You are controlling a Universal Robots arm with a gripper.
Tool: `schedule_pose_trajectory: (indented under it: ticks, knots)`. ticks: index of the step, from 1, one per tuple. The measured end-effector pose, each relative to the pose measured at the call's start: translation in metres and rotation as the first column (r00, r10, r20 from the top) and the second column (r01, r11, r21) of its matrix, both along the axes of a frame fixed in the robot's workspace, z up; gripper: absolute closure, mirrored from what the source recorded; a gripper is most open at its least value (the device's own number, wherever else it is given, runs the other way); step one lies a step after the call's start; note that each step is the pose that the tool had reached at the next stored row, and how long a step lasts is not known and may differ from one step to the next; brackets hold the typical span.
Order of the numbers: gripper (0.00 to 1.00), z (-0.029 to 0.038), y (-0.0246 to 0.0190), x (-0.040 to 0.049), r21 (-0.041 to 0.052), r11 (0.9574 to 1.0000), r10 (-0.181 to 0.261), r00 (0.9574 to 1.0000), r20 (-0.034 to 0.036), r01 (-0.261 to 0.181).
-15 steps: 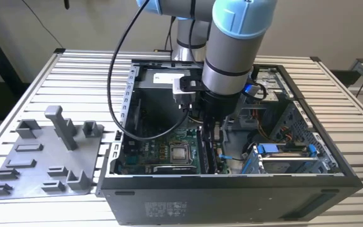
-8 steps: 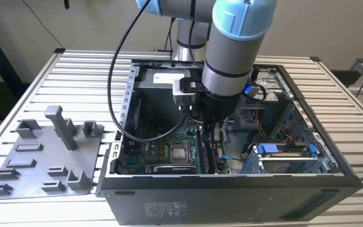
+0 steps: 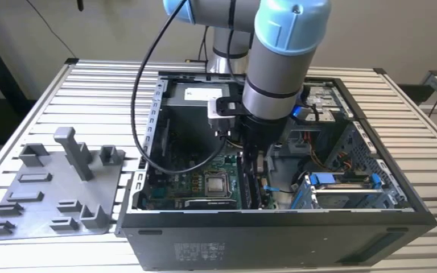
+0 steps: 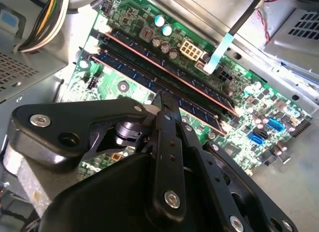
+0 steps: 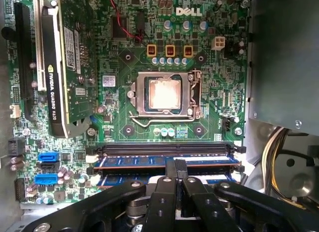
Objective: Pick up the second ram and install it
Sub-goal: 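Press down the second ram until it locks into place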
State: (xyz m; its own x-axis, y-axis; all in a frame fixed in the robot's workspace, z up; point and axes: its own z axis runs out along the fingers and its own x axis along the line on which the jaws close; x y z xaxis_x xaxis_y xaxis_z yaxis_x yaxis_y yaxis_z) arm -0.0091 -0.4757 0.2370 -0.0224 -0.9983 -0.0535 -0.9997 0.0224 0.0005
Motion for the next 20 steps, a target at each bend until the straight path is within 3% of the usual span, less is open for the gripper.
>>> schedule_pose_trajectory:
  ticks: [12,16,18,20]
  knots:
    - [0.89,-0.0201,-0.0002,0.0,-0.0019,1.0,0.002,1.0,-0.0004,-0.002]
    - [0.89,-0.0176,0.0001,0.0,0.0001,1.0,0.002,1.0,0.0002,-0.002]
    - [0.89,-0.0137,0.0005,0.0001,0.0029,1.0,0.002,1.0,0.0008,-0.002]
    - [0.89,-0.0068,0.0,0.0,-0.0001,1.0,0.002,1.0,0.0001,-0.002]
